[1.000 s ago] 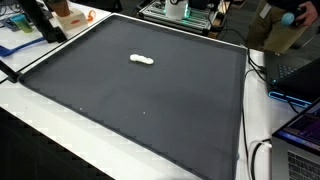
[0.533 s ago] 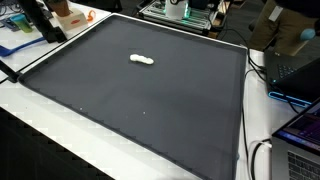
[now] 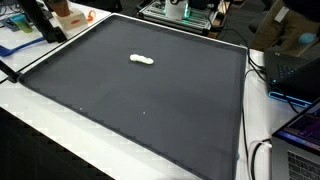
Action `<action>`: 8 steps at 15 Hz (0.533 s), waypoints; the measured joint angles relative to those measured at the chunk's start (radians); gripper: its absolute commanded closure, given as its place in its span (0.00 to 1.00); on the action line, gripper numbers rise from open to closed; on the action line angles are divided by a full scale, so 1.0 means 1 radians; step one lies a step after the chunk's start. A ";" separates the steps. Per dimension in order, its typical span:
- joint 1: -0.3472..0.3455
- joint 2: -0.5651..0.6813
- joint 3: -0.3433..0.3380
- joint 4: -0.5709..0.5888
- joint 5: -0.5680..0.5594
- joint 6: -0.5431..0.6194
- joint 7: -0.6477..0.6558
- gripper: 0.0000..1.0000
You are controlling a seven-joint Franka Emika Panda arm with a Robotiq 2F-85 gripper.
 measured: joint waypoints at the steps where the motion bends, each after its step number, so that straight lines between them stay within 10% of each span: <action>1: 0.022 -0.022 -0.021 -0.020 0.000 -0.001 0.066 0.00; 8: 0.229 -0.122 -0.336 -0.177 -0.051 -0.035 0.495 0.00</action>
